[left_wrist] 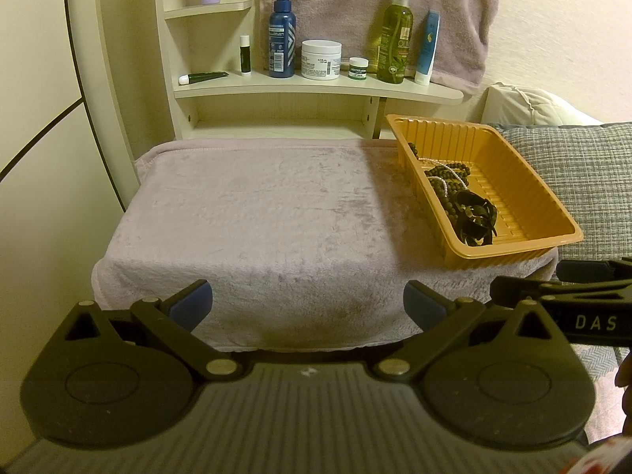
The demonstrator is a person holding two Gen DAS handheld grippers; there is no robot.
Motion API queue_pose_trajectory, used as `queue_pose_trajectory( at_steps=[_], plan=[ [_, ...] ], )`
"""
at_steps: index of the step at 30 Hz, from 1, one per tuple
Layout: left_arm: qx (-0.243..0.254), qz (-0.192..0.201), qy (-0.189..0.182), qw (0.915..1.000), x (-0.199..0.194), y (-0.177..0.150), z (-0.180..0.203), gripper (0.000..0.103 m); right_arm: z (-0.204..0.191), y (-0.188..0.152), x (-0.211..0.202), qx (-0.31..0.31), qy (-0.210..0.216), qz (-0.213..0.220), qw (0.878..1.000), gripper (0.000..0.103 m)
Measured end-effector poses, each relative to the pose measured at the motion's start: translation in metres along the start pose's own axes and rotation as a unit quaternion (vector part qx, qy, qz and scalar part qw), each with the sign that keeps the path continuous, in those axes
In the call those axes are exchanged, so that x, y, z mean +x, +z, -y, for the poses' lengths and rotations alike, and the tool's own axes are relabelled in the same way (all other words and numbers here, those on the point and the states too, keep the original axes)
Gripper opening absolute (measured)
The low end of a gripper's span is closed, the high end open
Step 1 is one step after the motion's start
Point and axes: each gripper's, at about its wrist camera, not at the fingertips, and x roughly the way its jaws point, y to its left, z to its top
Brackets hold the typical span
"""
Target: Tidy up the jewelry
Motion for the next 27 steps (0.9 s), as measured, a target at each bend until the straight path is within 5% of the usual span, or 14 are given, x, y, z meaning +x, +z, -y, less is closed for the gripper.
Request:
queue_pose_trajectory(
  at_steps=[27],
  plan=[
    [-0.005, 0.018, -0.001, 0.9998, -0.0021, 0.0026, 0.0004, 0.102, -0.0005, 0.0018, -0.0003, -0.001, 0.0, 0.002, 1.0, 0.088]
  ],
)
